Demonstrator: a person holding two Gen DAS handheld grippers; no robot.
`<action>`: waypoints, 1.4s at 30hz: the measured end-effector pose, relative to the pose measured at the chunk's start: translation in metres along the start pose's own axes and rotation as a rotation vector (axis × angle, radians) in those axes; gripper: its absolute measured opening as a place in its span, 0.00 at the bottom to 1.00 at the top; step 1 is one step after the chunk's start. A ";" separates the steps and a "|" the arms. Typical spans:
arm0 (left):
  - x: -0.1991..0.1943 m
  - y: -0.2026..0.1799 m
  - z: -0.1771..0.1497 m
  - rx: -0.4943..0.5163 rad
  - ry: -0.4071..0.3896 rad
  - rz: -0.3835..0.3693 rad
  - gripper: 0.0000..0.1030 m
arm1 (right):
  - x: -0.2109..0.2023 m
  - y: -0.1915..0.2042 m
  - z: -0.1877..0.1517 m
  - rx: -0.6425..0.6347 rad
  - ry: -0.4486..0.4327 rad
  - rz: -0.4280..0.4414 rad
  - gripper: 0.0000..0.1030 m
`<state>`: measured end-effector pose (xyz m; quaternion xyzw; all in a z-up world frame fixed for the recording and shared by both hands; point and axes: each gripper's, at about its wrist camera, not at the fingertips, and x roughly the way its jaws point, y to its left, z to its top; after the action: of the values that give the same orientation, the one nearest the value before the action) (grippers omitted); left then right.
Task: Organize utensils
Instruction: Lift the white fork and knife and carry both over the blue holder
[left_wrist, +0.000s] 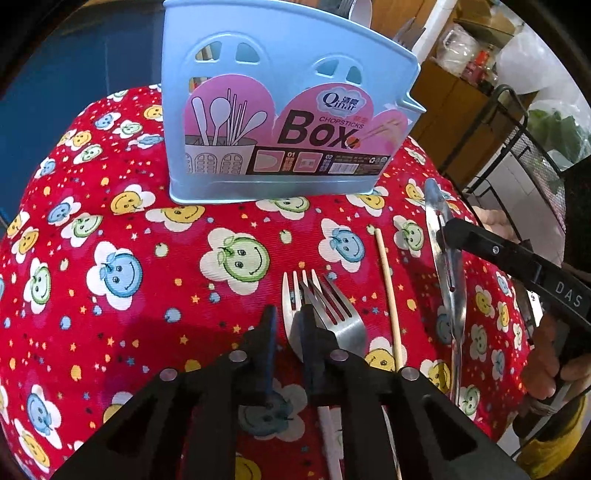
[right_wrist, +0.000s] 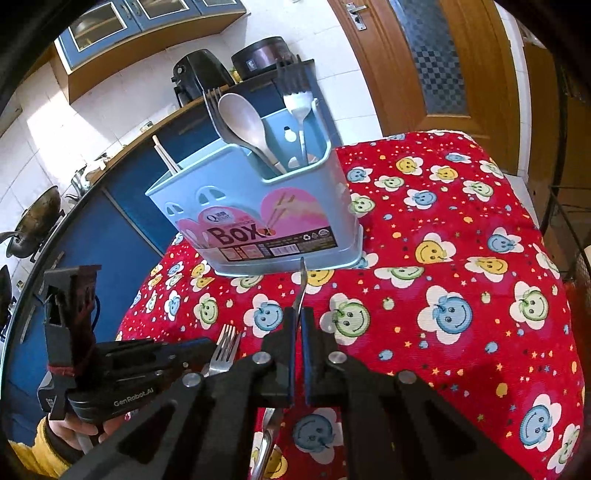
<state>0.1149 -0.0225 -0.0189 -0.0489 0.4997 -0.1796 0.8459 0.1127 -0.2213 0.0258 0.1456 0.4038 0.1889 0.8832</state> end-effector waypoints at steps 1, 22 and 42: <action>0.000 0.000 0.001 -0.004 0.002 -0.002 0.17 | -0.001 0.000 0.000 0.000 -0.001 0.001 0.04; 0.004 -0.020 0.002 0.028 -0.064 -0.029 0.25 | -0.004 0.000 -0.001 -0.004 -0.007 0.013 0.04; -0.092 -0.025 -0.003 0.051 -0.363 -0.120 0.25 | -0.045 0.032 0.013 -0.099 -0.175 0.021 0.03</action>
<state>0.0654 -0.0129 0.0624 -0.0886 0.3302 -0.2305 0.9111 0.0887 -0.2151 0.0770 0.1221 0.3140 0.2046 0.9191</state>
